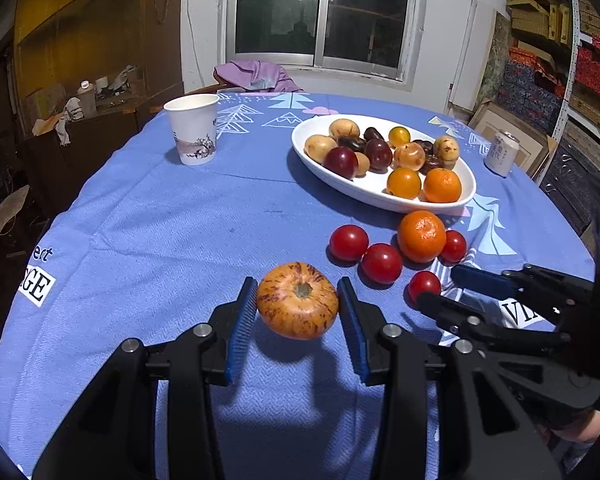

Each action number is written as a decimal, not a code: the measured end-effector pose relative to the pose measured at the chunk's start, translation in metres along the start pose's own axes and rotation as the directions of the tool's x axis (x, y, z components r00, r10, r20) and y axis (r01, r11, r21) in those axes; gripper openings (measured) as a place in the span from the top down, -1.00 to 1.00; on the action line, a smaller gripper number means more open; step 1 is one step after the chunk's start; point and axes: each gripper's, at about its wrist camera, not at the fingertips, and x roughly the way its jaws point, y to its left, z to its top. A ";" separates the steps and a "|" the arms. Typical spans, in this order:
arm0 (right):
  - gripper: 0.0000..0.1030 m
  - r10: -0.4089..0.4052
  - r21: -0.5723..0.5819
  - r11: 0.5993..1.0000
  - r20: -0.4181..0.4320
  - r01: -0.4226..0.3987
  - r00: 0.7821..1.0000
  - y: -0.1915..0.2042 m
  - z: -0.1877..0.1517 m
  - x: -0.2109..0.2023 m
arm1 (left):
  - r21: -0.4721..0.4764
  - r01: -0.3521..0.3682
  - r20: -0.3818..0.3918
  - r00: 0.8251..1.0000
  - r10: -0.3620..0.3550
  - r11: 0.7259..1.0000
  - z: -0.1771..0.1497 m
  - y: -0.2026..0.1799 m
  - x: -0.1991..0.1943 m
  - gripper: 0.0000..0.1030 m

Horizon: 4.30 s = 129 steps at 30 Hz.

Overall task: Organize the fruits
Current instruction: 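Grasp the speckled pale fruit with the left tool while the right tool grasps a red tomato, then carry the speckled fruit and tomato over the white plate and open both tools, then move both tools back toward the tomatoes and tangerine on the cloth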

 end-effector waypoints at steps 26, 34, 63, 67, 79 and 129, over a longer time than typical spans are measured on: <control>0.50 -0.102 0.210 0.977 0.351 0.028 0.931 -0.108 0.113 -0.115 | 0.091 0.017 0.090 0.996 -0.026 0.996 0.152 -0.051 0.024 0.21; 0.50 -0.085 0.225 0.974 0.245 0.029 0.966 -0.132 0.148 -0.033 | 0.021 0.019 0.057 0.998 -0.020 1.000 0.197 -0.058 0.091 0.21; 0.14 -0.095 0.236 0.969 0.075 0.075 0.993 -0.145 0.150 0.062 | -0.023 0.009 -0.033 0.999 -0.010 1.000 0.193 -0.031 0.167 -0.16; -0.30 -0.110 0.259 0.963 0.122 0.076 0.986 -0.137 0.148 0.035 | -0.046 -0.007 -0.016 1.000 0.007 0.999 0.185 -0.021 0.141 -0.43; -0.90 -0.164 0.189 0.974 0.207 0.125 0.964 -0.077 0.051 -0.046 | 0.018 -0.071 0.019 0.997 0.070 0.997 0.074 -0.011 0.048 -0.82; -0.90 -0.183 0.253 0.958 0.187 0.133 0.965 -0.084 0.012 -0.052 | -0.001 0.119 -0.124 0.985 -0.118 0.993 0.059 0.021 0.077 -0.43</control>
